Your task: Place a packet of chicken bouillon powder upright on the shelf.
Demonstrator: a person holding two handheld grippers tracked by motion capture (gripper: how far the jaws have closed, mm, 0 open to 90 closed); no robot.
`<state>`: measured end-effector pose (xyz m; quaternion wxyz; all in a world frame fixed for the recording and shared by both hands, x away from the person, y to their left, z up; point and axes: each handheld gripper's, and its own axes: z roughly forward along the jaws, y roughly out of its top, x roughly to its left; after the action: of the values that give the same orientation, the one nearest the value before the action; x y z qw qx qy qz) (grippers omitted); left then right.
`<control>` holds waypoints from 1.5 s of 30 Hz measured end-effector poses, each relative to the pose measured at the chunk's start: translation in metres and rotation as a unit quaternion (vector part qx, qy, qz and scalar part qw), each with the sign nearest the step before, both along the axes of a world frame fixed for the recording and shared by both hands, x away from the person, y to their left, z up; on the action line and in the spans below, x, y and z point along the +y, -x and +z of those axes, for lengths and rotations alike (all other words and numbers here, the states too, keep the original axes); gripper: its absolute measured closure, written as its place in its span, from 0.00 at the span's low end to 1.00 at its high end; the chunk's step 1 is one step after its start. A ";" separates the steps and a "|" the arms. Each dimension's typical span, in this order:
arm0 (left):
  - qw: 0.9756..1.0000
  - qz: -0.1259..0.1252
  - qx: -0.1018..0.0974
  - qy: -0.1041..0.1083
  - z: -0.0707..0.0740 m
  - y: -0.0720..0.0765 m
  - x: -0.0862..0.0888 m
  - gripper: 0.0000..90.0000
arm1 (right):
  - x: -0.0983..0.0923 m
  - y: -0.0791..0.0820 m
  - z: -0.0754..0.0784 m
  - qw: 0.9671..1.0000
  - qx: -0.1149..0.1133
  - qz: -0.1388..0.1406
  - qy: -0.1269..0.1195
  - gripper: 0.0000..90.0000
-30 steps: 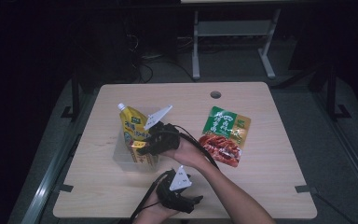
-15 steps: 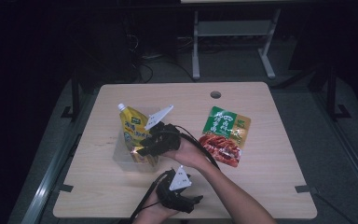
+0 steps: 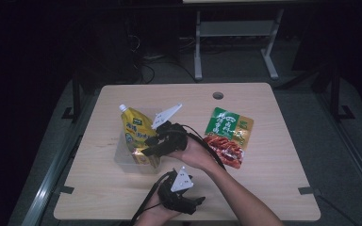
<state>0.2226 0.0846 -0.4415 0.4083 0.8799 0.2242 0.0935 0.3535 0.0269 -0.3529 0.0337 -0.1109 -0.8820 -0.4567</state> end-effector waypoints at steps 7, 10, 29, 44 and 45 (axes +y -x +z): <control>1.000 -0.001 0.000 0.000 0.000 0.000 0.000 0.25 | -0.008 0.001 0.005 1.000 -0.002 -0.005 -0.007 0.63; 1.000 0.001 0.001 0.003 0.000 0.000 0.000 0.25 | -0.010 0.001 0.006 1.000 0.001 -0.007 -0.008 0.62; 1.000 0.000 -0.004 -0.002 0.001 -0.002 0.002 0.25 | -0.043 0.001 0.012 0.999 0.007 -0.029 -0.020 0.59; 1.000 0.003 -0.004 0.006 0.005 -0.006 0.008 0.25 | -0.080 -0.001 0.015 0.998 0.020 -0.062 -0.023 0.54; 1.000 0.005 -0.005 0.006 0.006 -0.006 0.009 0.25 | -0.082 -0.001 0.015 0.997 0.021 -0.064 -0.023 0.54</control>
<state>0.2290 0.0935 -0.4356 0.4143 0.8759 0.2270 0.0980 0.3547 -0.0555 -0.3380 0.0254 -0.1761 -0.8616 -0.4754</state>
